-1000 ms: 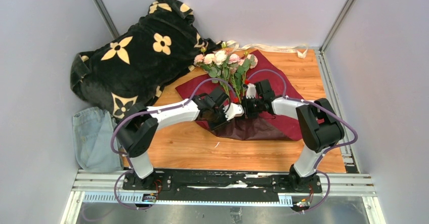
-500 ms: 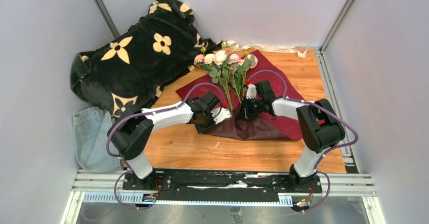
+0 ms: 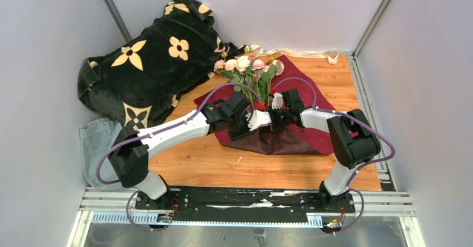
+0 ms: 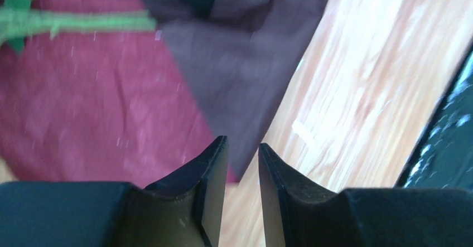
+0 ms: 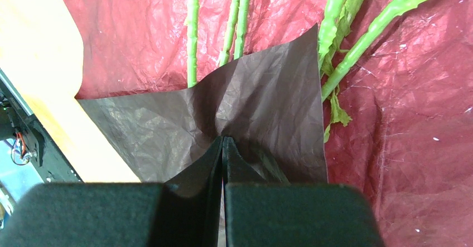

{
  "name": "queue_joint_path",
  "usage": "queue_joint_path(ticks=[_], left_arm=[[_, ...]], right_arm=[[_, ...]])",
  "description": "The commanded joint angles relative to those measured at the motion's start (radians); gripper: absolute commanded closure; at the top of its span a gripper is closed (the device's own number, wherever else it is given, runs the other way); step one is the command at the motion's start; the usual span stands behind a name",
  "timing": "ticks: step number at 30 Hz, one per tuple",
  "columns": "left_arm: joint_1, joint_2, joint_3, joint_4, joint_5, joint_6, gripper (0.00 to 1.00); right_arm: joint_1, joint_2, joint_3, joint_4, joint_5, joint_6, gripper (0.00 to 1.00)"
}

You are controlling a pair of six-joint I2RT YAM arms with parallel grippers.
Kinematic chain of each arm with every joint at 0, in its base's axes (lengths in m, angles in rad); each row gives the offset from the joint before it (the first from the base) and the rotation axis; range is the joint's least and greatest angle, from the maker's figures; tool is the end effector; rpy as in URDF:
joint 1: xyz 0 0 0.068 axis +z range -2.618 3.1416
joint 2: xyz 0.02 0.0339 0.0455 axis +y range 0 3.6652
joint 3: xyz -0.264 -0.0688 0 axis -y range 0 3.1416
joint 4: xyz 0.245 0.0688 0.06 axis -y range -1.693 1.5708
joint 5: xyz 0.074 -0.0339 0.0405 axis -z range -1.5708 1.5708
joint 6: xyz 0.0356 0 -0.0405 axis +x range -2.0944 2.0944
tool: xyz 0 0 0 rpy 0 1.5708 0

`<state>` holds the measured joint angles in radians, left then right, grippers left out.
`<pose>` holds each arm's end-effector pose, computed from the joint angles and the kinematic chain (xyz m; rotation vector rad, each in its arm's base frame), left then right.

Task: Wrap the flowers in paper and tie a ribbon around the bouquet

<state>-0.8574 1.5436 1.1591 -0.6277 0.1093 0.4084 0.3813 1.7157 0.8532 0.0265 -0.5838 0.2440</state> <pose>0.2067 -0.2448 0.2484 1.5734 2.0757 -0.3052 0.3014 0.1420 0.1508 -0.4489 2.4151 0.9866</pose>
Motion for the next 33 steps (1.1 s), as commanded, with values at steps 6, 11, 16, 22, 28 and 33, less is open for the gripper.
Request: queue_joint_path(ticks=[6, 11, 16, 22, 28, 33], left_arm=[[-0.029, 0.215, 0.015, 0.356, 0.063, -0.233, 0.66], [0.030, 0.268, -0.039, 0.451, 0.078, -0.426, 0.66], [0.054, 0.299, -0.086, 0.488, 0.121, -0.515, 0.66], [0.054, 0.363, -0.065, 0.443, 0.134, -0.549, 0.66], [0.054, 0.385, -0.066, 0.396, 0.044, -0.590, 0.68], [0.054, 0.396, -0.068, 0.381, 0.027, -0.598, 0.68]], right_arm=[[-0.013, -0.025, -0.021, -0.061, 0.019, 0.024, 0.97], [-0.015, -0.063, -0.038, -0.071, 0.020, 0.043, 0.96], [-0.014, -0.081, -0.045, -0.076, 0.011, 0.071, 0.96], [-0.012, -0.176, -0.004, -0.197, 0.054, 0.068, 0.93], [0.030, -0.356, -0.042, -0.422, 0.173, 0.063, 0.92], [0.052, -0.437, -0.215, -0.493, 0.229, 0.131, 0.95]])
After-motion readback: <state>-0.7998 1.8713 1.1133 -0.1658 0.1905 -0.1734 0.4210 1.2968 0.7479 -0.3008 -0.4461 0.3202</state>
